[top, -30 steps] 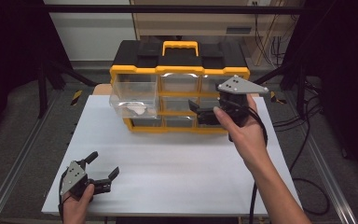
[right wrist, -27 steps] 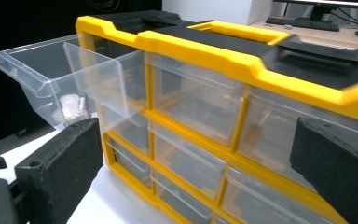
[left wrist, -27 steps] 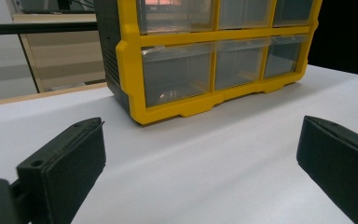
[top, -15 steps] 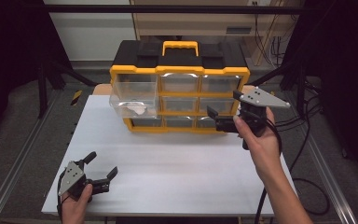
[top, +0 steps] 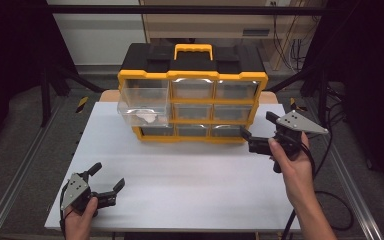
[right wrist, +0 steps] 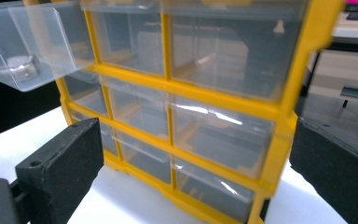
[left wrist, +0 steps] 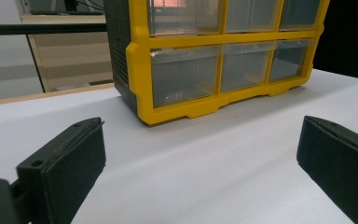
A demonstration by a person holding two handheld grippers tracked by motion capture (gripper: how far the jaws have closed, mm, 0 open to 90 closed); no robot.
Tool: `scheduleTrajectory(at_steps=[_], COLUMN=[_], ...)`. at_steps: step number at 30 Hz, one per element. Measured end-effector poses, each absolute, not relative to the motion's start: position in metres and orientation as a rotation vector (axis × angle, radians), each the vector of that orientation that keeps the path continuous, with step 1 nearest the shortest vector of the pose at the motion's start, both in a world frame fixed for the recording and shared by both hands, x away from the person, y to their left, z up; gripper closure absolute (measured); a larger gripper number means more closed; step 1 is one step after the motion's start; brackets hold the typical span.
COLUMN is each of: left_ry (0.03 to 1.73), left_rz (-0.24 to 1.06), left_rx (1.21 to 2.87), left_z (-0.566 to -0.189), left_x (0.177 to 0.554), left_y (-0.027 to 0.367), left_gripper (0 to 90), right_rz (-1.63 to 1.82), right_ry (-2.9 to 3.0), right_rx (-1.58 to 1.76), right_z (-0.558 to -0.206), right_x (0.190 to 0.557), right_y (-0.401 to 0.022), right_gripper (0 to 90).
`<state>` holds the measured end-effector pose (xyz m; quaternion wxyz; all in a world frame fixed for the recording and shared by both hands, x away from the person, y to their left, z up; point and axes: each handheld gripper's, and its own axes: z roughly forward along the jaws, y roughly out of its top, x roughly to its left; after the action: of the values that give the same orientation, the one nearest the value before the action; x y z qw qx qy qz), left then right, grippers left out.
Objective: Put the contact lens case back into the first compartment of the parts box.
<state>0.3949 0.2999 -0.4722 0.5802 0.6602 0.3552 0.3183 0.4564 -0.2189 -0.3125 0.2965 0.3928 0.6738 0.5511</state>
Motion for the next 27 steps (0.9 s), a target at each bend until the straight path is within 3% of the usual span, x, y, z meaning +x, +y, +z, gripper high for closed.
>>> scheduleTrajectory(at_steps=[27], left_ry=[0.847], left_rz=[0.76], left_rx=[1.514], left_z=[-0.471], left_x=[0.393], left_y=[0.306], left_gripper=[0.9], right_rz=[1.39], right_ry=[1.757], right_rx=[1.1], right_z=[-0.359], right_x=[0.421], right_y=[-0.274], right_gripper=[3.4])
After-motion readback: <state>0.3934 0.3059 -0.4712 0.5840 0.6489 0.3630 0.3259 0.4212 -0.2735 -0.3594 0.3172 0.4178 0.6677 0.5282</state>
